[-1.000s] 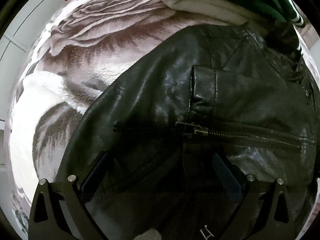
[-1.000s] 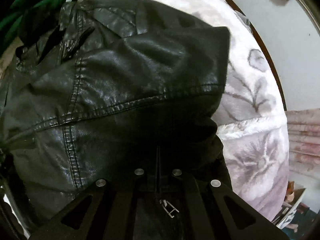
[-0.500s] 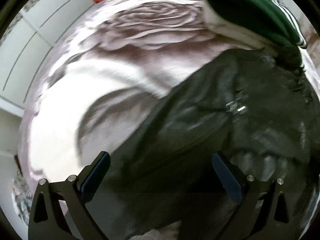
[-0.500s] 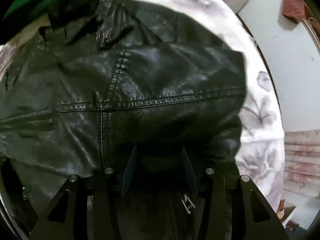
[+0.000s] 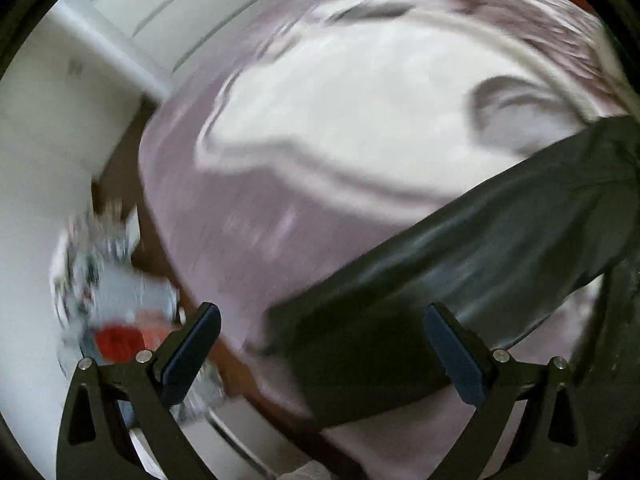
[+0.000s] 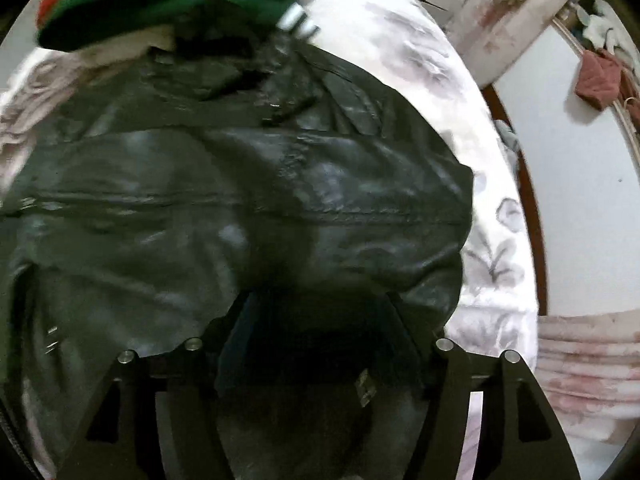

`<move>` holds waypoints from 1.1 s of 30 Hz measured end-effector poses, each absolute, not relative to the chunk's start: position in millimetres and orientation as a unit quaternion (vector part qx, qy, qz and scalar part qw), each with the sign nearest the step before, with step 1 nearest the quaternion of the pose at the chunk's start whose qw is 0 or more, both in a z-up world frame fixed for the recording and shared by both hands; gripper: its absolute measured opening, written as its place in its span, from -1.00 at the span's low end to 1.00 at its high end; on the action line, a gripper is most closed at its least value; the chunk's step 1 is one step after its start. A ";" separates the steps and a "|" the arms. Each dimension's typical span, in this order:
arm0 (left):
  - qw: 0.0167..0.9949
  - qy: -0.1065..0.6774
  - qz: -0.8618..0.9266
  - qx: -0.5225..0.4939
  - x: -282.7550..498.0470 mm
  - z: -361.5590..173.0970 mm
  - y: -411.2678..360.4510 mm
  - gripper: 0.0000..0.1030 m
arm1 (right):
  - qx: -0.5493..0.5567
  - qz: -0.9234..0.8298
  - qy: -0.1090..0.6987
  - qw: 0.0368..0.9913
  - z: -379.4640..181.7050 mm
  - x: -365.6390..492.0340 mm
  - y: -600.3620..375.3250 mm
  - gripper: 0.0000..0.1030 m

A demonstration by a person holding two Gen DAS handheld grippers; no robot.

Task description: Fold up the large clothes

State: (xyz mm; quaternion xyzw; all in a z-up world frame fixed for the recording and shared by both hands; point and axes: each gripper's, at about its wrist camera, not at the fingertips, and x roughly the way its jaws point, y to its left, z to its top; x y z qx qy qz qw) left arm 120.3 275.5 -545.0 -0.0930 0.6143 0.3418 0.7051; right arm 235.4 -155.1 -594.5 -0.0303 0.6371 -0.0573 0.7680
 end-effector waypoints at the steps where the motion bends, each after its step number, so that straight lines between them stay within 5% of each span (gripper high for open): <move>1: 0.696 0.617 0.347 -0.124 105.1 -551.2 286.5 1.00 | -0.023 -0.051 0.639 0.767 -592.1 230.4 -154.2 0.31; 10: 0.679 0.589 0.284 -0.334 67.1 -605.9 327.5 0.89 | 0.037 -0.003 0.677 0.735 -600.7 193.7 -114.2 0.33; 11: 0.680 0.583 0.277 -0.348 66.7 -609.5 329.2 0.75 | 0.032 -0.001 0.679 0.734 -602.4 192.1 -109.3 0.32; 12: 0.682 0.575 0.267 -0.365 67.4 -612.3 330.3 0.39 | 0.024 0.002 0.679 0.733 -604.1 190.5 -103.1 0.33; 14: 0.694 0.559 0.257 -0.375 71.9 -612.2 331.4 0.21 | 0.018 0.005 0.681 0.732 -606.1 187.9 -91.9 0.33; 17: 0.718 0.525 0.258 -0.378 75.4 -600.2 334.7 -0.74 | 0.016 0.009 0.684 0.730 -608.2 186.5 -78.2 0.33; 29: 0.809 0.445 0.158 -0.351 157.3 -526.2 420.1 -0.81 | 0.049 -0.018 0.678 0.733 -608.3 201.6 -45.4 0.33; 33: 0.788 0.476 0.161 -0.356 170.1 -567.2 446.5 -0.80 | 0.056 -0.033 0.683 0.727 -615.0 212.1 -39.4 0.33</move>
